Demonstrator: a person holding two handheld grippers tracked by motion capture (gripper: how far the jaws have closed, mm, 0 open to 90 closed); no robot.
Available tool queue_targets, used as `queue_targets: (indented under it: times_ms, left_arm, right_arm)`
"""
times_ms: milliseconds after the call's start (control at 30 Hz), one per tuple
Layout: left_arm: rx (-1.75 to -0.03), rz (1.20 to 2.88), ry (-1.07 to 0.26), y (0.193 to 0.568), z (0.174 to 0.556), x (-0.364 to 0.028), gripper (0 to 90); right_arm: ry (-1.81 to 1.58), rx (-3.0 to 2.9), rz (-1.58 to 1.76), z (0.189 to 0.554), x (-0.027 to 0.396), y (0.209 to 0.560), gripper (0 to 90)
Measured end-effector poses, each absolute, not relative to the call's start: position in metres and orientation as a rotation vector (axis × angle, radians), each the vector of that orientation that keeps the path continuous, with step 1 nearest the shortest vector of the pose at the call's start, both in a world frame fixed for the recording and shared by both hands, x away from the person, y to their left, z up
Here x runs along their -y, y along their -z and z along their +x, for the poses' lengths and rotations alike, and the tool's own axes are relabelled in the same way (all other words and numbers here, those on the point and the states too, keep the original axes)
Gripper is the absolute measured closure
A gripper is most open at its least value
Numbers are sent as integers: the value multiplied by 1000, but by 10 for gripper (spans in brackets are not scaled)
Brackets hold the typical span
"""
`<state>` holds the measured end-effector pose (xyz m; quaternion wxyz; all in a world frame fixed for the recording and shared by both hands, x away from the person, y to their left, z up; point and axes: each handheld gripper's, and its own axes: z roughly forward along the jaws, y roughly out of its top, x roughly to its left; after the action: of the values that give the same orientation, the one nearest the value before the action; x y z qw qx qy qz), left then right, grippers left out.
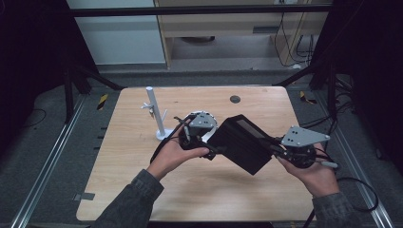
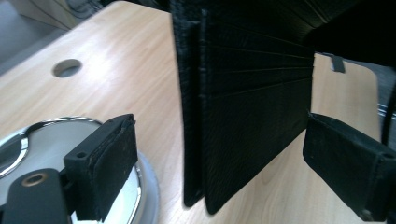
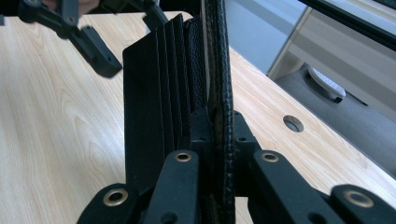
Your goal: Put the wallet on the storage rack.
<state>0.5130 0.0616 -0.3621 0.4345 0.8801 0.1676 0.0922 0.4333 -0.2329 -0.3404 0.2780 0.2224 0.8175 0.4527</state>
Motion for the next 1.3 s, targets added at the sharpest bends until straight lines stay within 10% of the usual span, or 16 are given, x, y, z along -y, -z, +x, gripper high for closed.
queue_targets:
  times_ms: [467,767,900,1300]
  left_arm:
    - [-384,2227,-154,368,522,-48,200]
    - [-393,2254,-59,359,520,-56,764]
    - [-408,2250,-80,349,515,-59,799]
    - [-506,2329,-233,307,517,-80,803]
  right_arm:
    - [-1249,-2192,571,433,228,343,844]
    - [-1219,-2218,560,434,225,359,825]
    - [-1221,-2221,577,435,225,372,816]
    - [-1222,-2256,778,432,216,441,232]
